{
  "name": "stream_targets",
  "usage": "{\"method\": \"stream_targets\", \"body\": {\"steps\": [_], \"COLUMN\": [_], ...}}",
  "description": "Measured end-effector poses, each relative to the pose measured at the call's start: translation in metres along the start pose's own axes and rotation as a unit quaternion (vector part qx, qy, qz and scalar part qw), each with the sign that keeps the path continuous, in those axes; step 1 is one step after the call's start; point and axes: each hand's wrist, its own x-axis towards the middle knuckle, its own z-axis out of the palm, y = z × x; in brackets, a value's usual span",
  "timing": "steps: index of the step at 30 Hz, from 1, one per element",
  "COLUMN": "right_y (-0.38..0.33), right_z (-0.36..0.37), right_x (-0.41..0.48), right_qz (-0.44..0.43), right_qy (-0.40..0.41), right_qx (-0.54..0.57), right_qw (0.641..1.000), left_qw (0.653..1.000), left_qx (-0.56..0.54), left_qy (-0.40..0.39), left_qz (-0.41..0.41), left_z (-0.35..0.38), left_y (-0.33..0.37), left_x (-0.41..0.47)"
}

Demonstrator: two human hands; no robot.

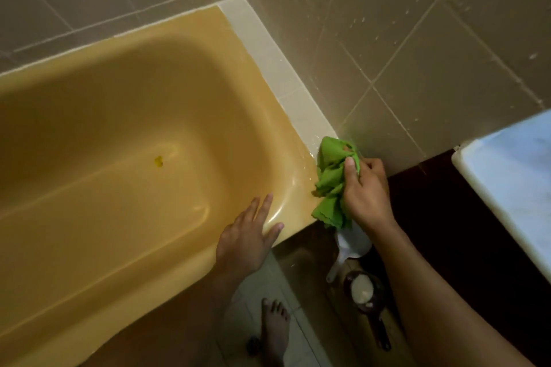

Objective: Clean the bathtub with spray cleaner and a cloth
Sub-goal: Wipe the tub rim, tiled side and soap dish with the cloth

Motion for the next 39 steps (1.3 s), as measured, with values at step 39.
{"method": "stream_targets", "body": {"steps": [39], "right_y": [-0.054], "right_z": [-0.083], "right_x": [-0.030], "right_qz": [-0.073], "right_qy": [0.037], "right_qx": [0.011], "right_qw": [0.997], "left_qw": [0.929], "left_qx": [-0.305], "left_qy": [0.037], "left_qz": [0.209], "left_z": [-0.167], "left_y": [0.072], "left_x": [0.066]}}
